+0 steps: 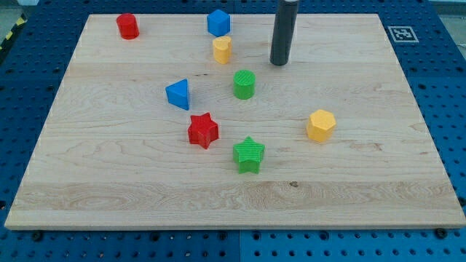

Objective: Move the green circle above the yellow hexagon

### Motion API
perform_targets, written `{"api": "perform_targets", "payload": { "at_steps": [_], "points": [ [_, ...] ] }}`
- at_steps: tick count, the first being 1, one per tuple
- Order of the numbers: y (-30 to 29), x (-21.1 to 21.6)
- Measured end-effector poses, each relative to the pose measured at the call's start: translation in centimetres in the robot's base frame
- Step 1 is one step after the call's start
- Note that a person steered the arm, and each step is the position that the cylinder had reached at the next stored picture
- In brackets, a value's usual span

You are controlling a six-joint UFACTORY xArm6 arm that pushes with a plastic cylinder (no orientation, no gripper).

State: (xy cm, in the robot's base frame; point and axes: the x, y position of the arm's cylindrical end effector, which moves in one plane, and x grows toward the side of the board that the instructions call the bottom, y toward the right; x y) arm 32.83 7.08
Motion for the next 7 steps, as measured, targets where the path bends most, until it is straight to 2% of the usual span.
{"api": "perform_targets", "payload": {
  "at_steps": [2,3,7],
  "points": [
    [-8.3,1.8],
    [-9.2,4.3],
    [-4.1,9.9]
  ]
}}
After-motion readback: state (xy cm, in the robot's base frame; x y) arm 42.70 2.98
